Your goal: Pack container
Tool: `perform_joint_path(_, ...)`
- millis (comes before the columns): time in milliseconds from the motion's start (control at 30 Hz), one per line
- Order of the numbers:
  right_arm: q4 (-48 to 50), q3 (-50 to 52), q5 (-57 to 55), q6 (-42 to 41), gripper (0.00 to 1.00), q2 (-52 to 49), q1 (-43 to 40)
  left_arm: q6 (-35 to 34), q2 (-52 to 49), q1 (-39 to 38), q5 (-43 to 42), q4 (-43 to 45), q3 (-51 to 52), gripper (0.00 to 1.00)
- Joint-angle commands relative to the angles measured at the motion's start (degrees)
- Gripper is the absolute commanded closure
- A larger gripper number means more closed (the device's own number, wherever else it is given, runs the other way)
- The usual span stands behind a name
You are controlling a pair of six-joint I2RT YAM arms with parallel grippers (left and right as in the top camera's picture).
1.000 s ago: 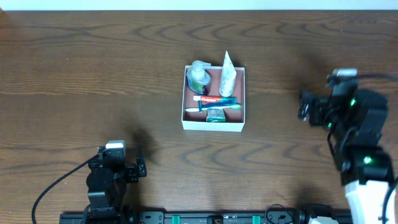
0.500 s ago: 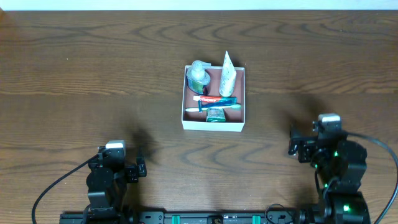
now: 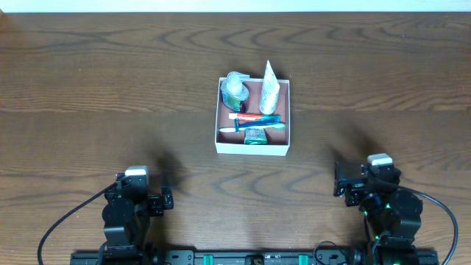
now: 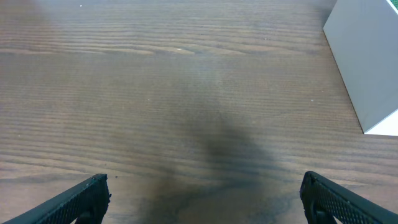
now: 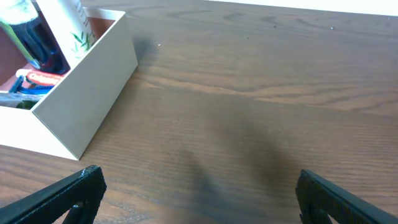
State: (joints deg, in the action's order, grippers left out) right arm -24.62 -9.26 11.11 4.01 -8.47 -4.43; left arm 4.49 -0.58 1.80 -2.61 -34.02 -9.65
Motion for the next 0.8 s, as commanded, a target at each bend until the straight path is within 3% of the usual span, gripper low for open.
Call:
perform_joint_path(0, -0.02, 1.62, 0.98, 0.31, 0.01, 2.49, 0.42, -0.48, 0.35, -0.17, 0.02, 0.22, 0.28, 0.02)
perform_joint_path(767, 0.20, 2.19, 0.98, 0.33, 0.01, 6.71, 0.42, -0.48, 0.35, -0.17, 0.02, 0.22, 0.28, 0.02)
